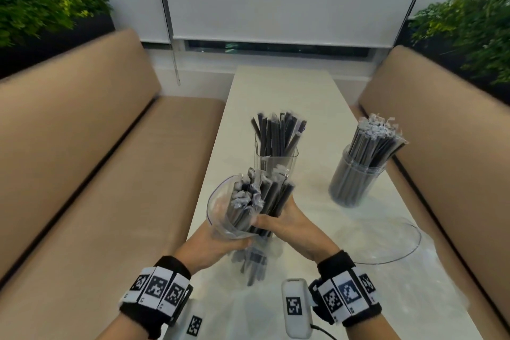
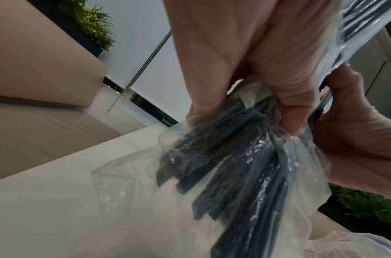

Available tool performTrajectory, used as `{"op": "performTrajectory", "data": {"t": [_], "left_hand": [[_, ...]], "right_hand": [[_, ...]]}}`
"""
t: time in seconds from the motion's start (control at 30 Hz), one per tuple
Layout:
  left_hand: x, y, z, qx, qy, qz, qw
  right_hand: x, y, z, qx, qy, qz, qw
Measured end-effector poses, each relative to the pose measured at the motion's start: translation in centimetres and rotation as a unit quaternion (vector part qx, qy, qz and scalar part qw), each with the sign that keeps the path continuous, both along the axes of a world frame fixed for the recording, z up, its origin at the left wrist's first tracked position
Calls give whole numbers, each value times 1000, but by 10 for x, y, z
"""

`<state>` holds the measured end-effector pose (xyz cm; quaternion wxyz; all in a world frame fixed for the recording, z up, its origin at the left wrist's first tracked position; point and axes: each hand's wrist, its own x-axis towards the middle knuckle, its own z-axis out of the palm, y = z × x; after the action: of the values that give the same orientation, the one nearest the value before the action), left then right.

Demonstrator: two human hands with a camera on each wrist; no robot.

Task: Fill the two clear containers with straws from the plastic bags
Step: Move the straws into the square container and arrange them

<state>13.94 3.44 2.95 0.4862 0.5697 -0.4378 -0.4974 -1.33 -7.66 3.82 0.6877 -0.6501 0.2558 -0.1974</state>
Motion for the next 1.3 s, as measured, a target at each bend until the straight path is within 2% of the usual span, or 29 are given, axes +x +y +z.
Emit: {"op": "performTrajectory", "data": {"t": [0.07,0.13,0.2,0.3,0.47,0.57,0.67,0.8,0.87,0.93,1.03,1.17,1.23,1.3], "left_hand": [[-1,-1,1,-9,-9,2,1000],[-1,-3,3,-23,-19,10,1000],[-1,-6,8,-40,-29,7,999],[-1,-10,10,-47,-11,-5,999],[-2,-12,11,-49,-8,-10,999],[2,-13,10,-43,-19,15,999],[6,-11,8,-40,1,33,999],[12,-5,0,-37,32,69,996],[13,-2,-2,-36,30,70,996],[11,0,-2,-37,34,73,996],[9,3,-2,-39,37,70,996],[2,9,-9,-17,23,51,998],[1,11,-15,-8,24,61,998],[3,12,-17,-9,39,68,997]], "right_hand": [[1,-1,-1,-33,24,2,999],[4,0,-2,-77,35,-58,995],[8,4,-2,-89,-1,-119,989],[17,11,3,-105,-49,-154,981],[20,4,17,-144,-33,-219,964],[14,-13,46,-109,-56,-254,959],[7,-39,91,-74,-128,-284,947],[7,-83,162,-92,-265,-364,888],[19,-100,176,-160,-270,-388,867],[40,-108,165,-227,-219,-387,867],[68,-107,120,-273,-127,-352,886],[82,-106,56,-233,-45,-345,908],[80,-109,46,-207,-35,-341,916],[74,-112,52,-208,-23,-332,920]]}}
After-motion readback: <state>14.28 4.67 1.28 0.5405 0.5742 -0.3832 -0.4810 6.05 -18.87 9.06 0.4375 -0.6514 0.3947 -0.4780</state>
